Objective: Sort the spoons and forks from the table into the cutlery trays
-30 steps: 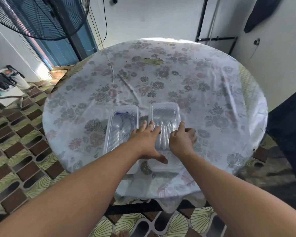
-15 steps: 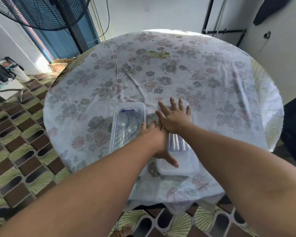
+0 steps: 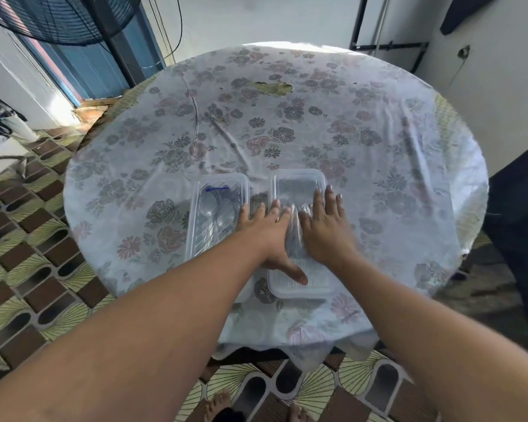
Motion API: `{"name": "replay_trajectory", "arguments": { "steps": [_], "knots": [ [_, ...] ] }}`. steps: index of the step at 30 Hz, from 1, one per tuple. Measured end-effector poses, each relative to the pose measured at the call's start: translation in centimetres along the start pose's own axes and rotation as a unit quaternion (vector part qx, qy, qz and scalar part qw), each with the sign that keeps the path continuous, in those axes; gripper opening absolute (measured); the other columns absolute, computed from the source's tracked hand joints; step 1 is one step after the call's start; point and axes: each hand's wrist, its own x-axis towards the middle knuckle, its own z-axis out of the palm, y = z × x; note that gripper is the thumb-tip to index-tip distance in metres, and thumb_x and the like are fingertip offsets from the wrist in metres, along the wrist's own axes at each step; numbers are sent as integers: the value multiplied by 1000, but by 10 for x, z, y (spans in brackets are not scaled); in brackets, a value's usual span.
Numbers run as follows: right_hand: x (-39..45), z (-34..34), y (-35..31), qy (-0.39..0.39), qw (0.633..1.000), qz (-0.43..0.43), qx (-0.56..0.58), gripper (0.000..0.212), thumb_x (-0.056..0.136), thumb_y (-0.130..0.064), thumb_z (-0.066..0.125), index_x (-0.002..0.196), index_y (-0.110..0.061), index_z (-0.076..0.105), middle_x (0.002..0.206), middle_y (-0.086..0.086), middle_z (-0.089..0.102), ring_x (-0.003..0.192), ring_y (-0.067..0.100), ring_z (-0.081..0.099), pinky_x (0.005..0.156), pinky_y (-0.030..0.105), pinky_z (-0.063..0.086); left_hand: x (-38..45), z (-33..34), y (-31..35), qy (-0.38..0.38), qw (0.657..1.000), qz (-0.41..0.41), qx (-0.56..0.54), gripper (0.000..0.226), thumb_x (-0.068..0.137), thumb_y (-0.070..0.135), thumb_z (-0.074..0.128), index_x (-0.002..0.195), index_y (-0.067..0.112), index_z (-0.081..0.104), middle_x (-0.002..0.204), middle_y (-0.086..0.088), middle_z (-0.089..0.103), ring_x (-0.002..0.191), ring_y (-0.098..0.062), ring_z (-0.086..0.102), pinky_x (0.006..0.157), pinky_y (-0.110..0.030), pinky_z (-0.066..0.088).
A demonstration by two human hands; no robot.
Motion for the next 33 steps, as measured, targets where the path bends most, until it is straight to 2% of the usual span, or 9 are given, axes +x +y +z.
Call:
{"name": "replay_trajectory", "arguments": {
  "steps": [3, 6, 9, 12, 15, 19, 23, 30, 33],
  "knots": [
    [-48, 3, 5, 3, 998, 34, 60, 69, 111, -48, 18, 164, -12, -6, 172, 8, -6, 158, 25, -8, 127, 37, -1, -1, 14, -6, 17, 1000, 6, -7, 154, 47, 103, 55, 157, 32, -26, 165, 4, -31, 152, -30, -28, 115, -65, -23],
    [-61, 11, 11, 19, 994, 41, 101, 66, 110, -47, 20, 165, -18, -2, 173, -1, 2, 159, 21, 4, 126, 40, 16, 2, 30, -11, 48, 999, 17, -16, 150, 43, 110, 42, 153, 39, -32, 158, 8, -42, 145, -29, -41, 111, -65, -26],
    [-56, 12, 13, 26, 990, 39, 130, 64, 110, -48, 22, 165, -22, 1, 172, -6, 6, 158, 16, 11, 123, 41, 26, 5, 34, -16, 57, 998, 24, -18, 147, 43, 112, 37, 149, 41, -36, 155, 10, -47, 141, -27, -46, 111, -65, -27],
    [-55, 8, 10, 29, 990, 41, 131, 66, 109, -49, 23, 165, -23, 1, 172, -5, 5, 158, 16, 10, 122, 42, 26, 4, 30, -16, 57, 998, 26, -19, 148, 43, 112, 36, 152, 39, -32, 158, 9, -42, 144, -27, -42, 112, -64, -26],
    [-74, 5, 9, 9, 993, 33, 111, 71, 107, -56, 25, 165, -26, -5, 173, -3, -2, 158, 15, 0, 125, 40, 15, -1, 30, -17, 94, 995, 27, -6, 149, 45, 111, 35, 160, 33, -19, 166, 5, -27, 150, -27, -33, 114, -63, -25],
    [-109, 12, 14, 12, 993, 17, 115, 71, 104, -64, 22, 163, -36, -7, 171, -10, 4, 156, 13, 13, 118, 42, 36, -14, 43, -17, 187, 982, 29, 2, 145, 49, 112, 24, 164, 26, 9, 172, 3, 4, 158, -21, -7, 119, -60, -18],
    [-107, 12, 14, 25, 994, 24, 105, 70, 104, -64, 22, 162, -38, -7, 171, -4, 12, 149, 22, 36, 103, 46, 48, -18, 47, -17, 168, 986, 17, -2, 141, 52, 112, 20, 164, 28, 4, 172, 6, -1, 158, -20, -5, 117, -61, -21],
    [-104, 10, 13, 5, 994, 32, 104, 70, 104, -64, 24, 161, -41, -10, 172, -4, 10, 153, 22, 29, 108, 48, 44, -23, 34, -13, 107, 994, 2, -3, 141, 52, 111, 23, 163, 29, -5, 171, 5, -9, 156, -25, -20, 110, -64, -28],
    [-106, -1, 21, -21, 986, 26, 163, 75, 101, -68, 29, 163, -40, -3, 171, -6, 9, 157, 18, 15, 121, 46, 29, -32, 28, -15, 101, 992, 4, -77, 130, 64, 103, 37, 162, 31, -11, 171, 2, -12, 155, -27, -21, 117, -60, -20]
  ]
}}
